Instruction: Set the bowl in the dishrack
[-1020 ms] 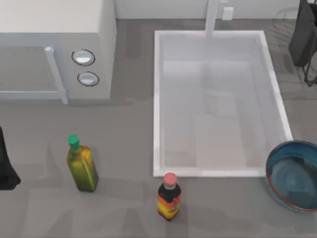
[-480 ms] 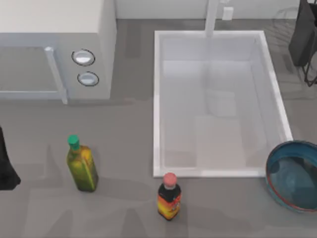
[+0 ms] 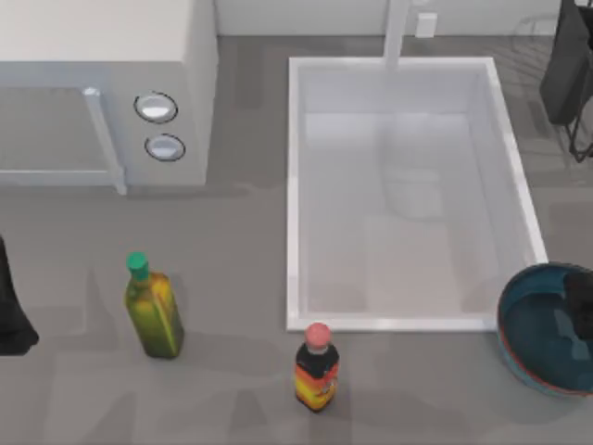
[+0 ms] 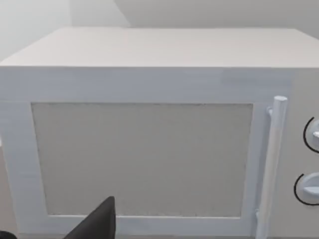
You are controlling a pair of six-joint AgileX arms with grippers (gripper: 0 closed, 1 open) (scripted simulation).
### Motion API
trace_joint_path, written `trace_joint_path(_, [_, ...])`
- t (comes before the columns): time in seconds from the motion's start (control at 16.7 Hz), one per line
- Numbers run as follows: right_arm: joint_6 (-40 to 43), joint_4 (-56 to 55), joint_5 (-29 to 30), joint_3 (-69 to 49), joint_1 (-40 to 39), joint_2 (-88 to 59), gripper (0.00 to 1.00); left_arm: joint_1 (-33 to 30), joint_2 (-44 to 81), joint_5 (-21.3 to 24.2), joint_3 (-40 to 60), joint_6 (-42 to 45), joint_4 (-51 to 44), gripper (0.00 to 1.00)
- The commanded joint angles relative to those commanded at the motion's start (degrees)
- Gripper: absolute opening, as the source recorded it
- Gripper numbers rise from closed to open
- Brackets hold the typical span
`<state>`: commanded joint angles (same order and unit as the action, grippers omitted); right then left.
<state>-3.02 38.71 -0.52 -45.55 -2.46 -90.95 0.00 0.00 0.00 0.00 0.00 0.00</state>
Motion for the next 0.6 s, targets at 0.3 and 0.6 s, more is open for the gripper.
trace_joint_path(0.3, [0.0, -0.4, 0.0, 0.3, 0.0, -0.2, 0.92, 0.0, 0.0, 0.0, 0.0, 0.0, 0.0, 1.0])
trace_joint_path(0.6, [0.0, -0.4, 0.0, 0.3, 0.0, -0.2, 0.55, 0.0, 0.0, 0.0, 0.0, 0.0, 0.0, 1.0])
